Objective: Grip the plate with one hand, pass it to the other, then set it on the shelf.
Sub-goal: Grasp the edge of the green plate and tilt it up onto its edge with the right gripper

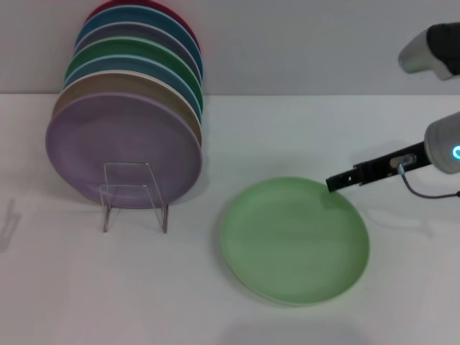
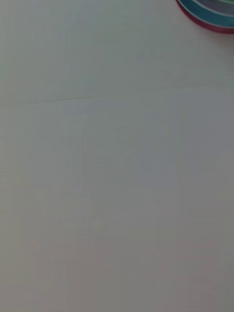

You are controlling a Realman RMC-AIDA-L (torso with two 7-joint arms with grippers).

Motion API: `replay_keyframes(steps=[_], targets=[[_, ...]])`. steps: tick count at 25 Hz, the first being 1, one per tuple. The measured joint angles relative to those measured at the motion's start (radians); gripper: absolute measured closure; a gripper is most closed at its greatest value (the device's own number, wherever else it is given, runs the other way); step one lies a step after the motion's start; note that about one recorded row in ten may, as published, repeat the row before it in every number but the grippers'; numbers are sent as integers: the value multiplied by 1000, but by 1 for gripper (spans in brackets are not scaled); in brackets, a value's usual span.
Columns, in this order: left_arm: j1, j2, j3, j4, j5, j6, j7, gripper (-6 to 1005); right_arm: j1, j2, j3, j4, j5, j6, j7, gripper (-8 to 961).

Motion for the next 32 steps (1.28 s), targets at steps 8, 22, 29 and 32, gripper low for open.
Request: replay_keyframes(steps=[8, 22, 29, 32], targets=[[-1, 0, 0, 2, 0, 0, 0, 141, 38, -2, -2, -113, -42, -28, -1, 127], [-7, -2, 9, 0, 0, 1, 0, 141, 77, -2, -37, -201, -59, -72, -3, 135], [-3, -2, 22, 0, 0, 1, -1, 141, 83, -2, -45, -213, -59, -76, 1, 139], [-3, -2, 22, 1, 0, 1, -1, 141, 83, -2, -53, -216, -59, -78, 14, 141]])
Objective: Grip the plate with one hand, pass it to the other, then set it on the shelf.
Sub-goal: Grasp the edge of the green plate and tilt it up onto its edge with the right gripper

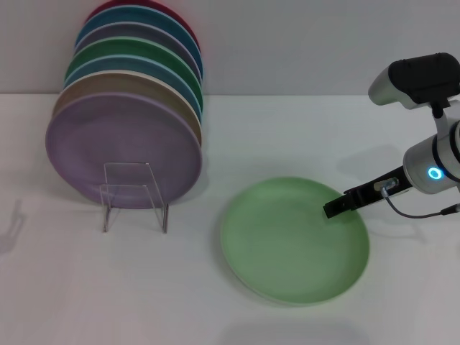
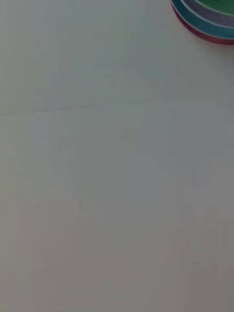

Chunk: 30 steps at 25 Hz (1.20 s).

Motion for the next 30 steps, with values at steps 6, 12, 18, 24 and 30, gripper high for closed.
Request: replay_keyframes(steps=[6, 12, 18, 24, 30], targets=[[-3, 0, 0, 1, 0, 0, 0, 141, 16, 0, -1, -30, 0, -4, 5, 223], [-4, 0, 0, -1, 0, -1, -1, 142, 33, 0, -32, -49, 0, -5, -2, 460], [-3, 2, 0, -1, -1, -1, -1, 142, 36, 1, -49, -29, 0, -5, -2, 644], [-3, 2, 0, -1, -2, -1, -1, 142, 31, 2, -50, -21, 2, -5, -3, 765], [-3, 1, 0, -1, 0, -1, -1, 142, 22, 4, -46, -17, 8, -16, -13, 953]])
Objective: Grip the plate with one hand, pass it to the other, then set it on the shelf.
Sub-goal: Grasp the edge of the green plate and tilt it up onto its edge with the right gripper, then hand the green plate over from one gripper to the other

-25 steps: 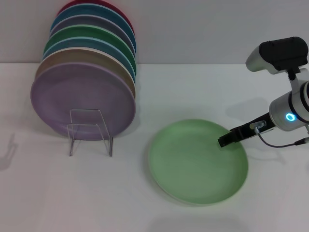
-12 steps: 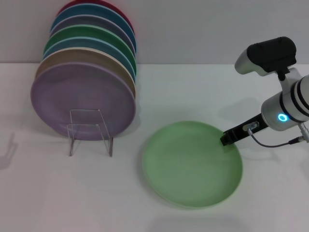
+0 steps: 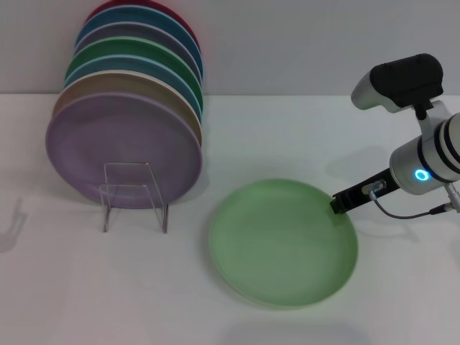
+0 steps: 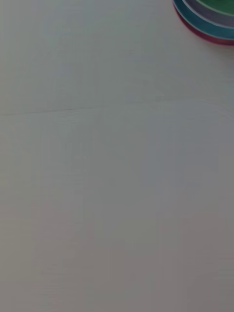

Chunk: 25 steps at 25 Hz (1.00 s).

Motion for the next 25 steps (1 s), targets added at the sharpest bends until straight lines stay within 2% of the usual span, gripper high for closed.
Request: replay_keyframes(steps=[6, 11, 16, 18, 19, 22, 23, 24, 25], targets=[[1, -1, 1, 0, 1, 11, 0, 142, -55, 8, 5, 114, 27, 12, -7, 953], [3, -1, 4, 0, 2, 25, 0, 141, -76, 10, 15, 158, 54, 26, -22, 952], [9, -1, 29, -5, 1, 101, 7, 140, -114, 12, 22, 217, 90, 27, -38, 952], [10, -1, 32, -8, 1, 121, 10, 141, -148, 13, 28, 264, 123, 22, -61, 952], [10, -1, 35, -10, 1, 139, 12, 141, -188, 14, 35, 305, 170, 17, -98, 952], [12, 4, 50, -23, 2, 258, -1, 142, -271, 15, 50, 357, 263, -18, -186, 952], [12, 4, 50, -23, 2, 258, -1, 142, -271, 15, 50, 357, 263, -18, -186, 952], [13, 6, 61, -33, 3, 279, -9, 141, -338, 16, 57, 377, 356, -66, -282, 952], [14, 13, 81, -54, 7, 290, -16, 141, -338, 16, 57, 377, 356, -66, -282, 952]])
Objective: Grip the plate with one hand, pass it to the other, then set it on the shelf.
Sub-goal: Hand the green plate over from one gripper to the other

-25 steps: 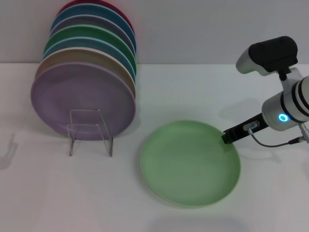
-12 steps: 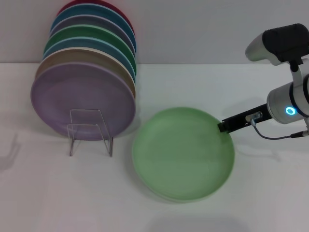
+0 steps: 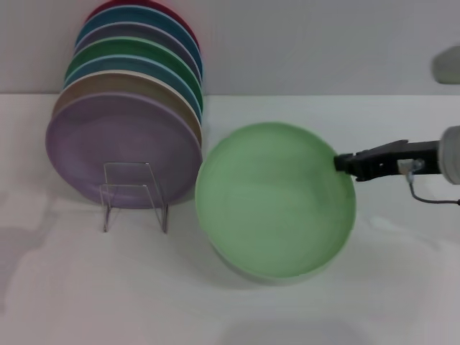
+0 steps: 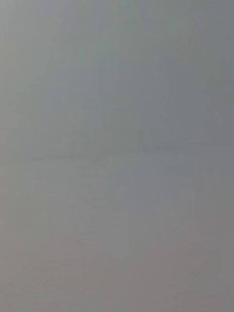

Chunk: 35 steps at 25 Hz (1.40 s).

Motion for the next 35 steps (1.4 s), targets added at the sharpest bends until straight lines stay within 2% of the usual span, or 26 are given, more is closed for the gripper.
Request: replay_keyframes(steps=[2, 4, 5, 6, 7, 9, 10, 11, 13, 14, 15, 17, 18, 19, 20, 23, 24, 25, 28, 29, 31, 32, 35], targets=[[2, 15, 39, -51, 6, 0, -4, 141, -59, 0, 9, 4, 109, -39, -111, 952], [2, 15, 39, -51, 6, 0, -4, 140, -131, 3, 25, -1, 272, -85, -301, 952], [5, 23, 50, -104, 10, -27, 4, 140, -131, 3, 25, -1, 272, -85, -301, 952], [38, 24, 52, -280, 14, -160, 84, 140, -157, 4, 28, -5, 327, -102, -377, 952], [38, 24, 52, -280, 14, -160, 84, 141, -180, 4, 30, -12, 379, -118, -448, 951], [91, 37, 77, -501, 19, -355, 178, 142, -230, 7, 45, -42, 512, -149, -629, 951], [127, 55, 106, -672, 20, -530, 224, 142, -239, 8, 53, -58, 553, -153, -681, 951], [147, 68, 121, -762, 21, -625, 242, 142, -239, 8, 53, -58, 553, -153, -681, 951], [187, 105, 154, -983, 20, -851, 267, 143, -249, 8, 63, -92, 632, -155, -767, 951], [212, 138, 180, -1165, 20, -1040, 267, 144, -251, 7, 72, -121, 678, -155, -827, 951], [212, 138, 180, -1165, 20, -1040, 267, 144, -249, 7, 81, -136, 687, -156, -850, 951], [224, 164, 196, -1330, 20, -1250, 251, 145, -246, 7, 88, -146, 694, -156, -870, 951], [224, 174, 201, -1430, 20, -1393, 243, 145, -242, 7, 95, -157, 701, -156, -888, 951], [210, 179, 202, -1555, 19, -1635, 241, 146, -230, 6, 99, -179, 719, -156, -915, 951], [210, 179, 202, -1555, 19, -1635, 241, 146, -224, 4, 101, -187, 727, -156, -924, 951], [164, 149, 199, -1667, 15, -1908, 253, 148, -212, 3, 104, -204, 737, -155, -944, 951], [119, 117, 196, -1712, 11, -2080, 260, 150, -203, 3, 105, -210, 741, -152, -960, 951], [119, 117, 196, -1712, 11, -2080, 260, 151, -203, 3, 105, -210, 741, -152, -960, 951], [57, 75, 196, -1729, -8, -2233, 292, 155, -194, 3, 103, -211, 743, -148, -971, 950], [33, 51, 186, -1731, -31, -2299, 322, 156, -191, 3, 100, -211, 744, -148, -976, 950], [33, 51, 186, -1731, -31, -2299, 322, 159, -190, 3, 100, -210, 744, -147, -979, 950], [1, 13, 166, -1733, -78, -2386, 387, 160, -190, 3, 99, -210, 744, -147, -985, 950], [-18, 3, 160, -1729, -129, -2421, 434, 164, -189, 3, 98, -209, 745, -145, -987, 950]])
